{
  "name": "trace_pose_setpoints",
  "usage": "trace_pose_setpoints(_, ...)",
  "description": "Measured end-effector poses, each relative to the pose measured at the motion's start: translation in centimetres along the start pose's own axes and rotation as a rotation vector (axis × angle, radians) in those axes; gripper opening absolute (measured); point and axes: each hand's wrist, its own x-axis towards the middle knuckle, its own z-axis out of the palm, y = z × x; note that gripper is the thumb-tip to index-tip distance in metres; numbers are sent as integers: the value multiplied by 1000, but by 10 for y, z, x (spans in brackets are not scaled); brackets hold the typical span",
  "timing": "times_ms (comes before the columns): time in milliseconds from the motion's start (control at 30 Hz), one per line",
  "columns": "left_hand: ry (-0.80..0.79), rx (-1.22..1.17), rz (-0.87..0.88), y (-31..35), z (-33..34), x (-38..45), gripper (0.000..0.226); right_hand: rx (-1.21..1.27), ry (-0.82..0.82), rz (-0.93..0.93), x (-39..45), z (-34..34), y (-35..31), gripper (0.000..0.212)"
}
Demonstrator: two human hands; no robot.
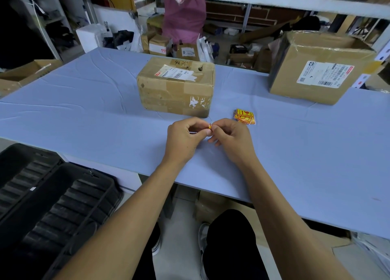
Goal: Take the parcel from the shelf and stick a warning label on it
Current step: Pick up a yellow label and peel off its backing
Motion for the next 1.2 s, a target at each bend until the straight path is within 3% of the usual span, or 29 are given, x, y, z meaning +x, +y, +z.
trace_pose_setpoints(833, 14, 55, 53, -2, -2, 0, 11, -26, -21, -7, 1, 0, 3, 17)
trace_pose_setpoints(1200, 22, 9, -10, 1, -2, -1, 9, -27, -72, -66, 1, -1, 5, 18)
